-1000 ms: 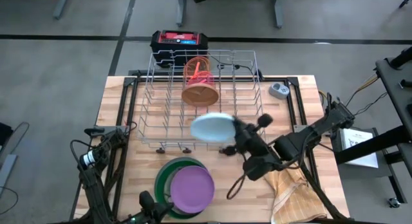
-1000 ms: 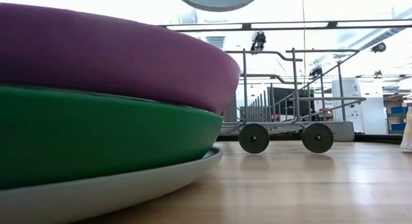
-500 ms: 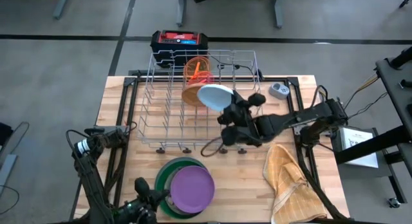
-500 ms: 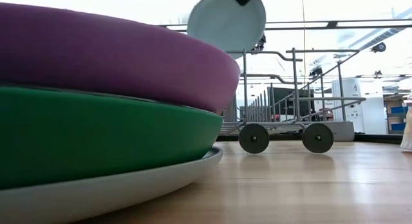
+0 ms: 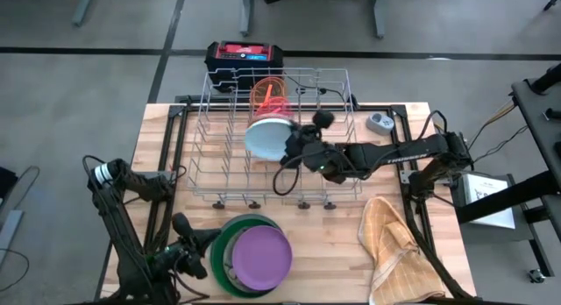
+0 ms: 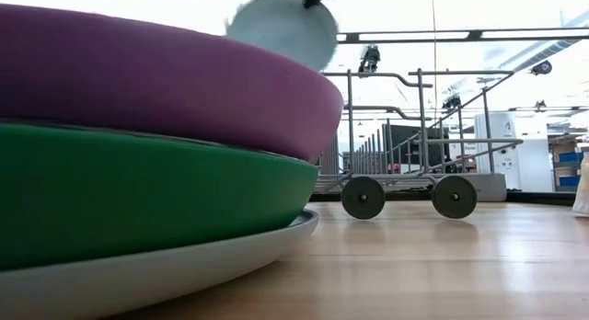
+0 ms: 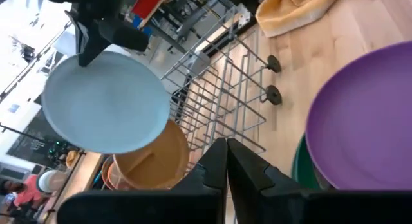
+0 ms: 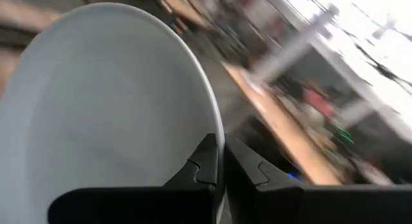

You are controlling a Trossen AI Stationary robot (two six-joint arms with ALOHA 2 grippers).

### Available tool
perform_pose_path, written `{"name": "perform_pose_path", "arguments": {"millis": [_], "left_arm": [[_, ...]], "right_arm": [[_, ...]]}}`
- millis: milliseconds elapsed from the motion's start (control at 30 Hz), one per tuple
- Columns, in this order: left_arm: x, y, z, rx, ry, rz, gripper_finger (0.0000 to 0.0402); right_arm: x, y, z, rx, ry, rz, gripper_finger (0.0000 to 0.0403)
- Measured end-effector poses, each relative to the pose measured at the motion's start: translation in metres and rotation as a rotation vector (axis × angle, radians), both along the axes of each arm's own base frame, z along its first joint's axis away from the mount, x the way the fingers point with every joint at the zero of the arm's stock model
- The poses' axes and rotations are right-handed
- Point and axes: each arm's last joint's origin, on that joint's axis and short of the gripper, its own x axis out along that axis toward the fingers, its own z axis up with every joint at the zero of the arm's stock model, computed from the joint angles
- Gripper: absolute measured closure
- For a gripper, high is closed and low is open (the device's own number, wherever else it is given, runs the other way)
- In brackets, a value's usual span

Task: Sort dishes
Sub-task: Put the white plate into the dish rack

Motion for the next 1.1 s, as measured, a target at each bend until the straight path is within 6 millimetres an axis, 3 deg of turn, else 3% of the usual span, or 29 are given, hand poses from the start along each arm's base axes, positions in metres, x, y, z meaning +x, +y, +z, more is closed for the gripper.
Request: {"name": "perform_pose_path", "arguments": {"millis": [167,467,1100], "left_arm": [[-0.005,0.009,-0.009,-0.001,-0.006,0.015,0.0402],[-0.006,0.013,-0.013,0.008,-0.004,0.018,0.0402],[-0.005,0.012,-0.010,0.010,-0.029,0.012,0.0401]], "right_arm": [[0.005,-0.009,-0.010,-0.092,-0.030,0.033,0.0401],[0.001,-0.035,-0.053,-0.037,-0.027,0.005,0.0401],[-0.008,-0.047,-0.090,-0.012,0.014,0.029,0.0401]]}}
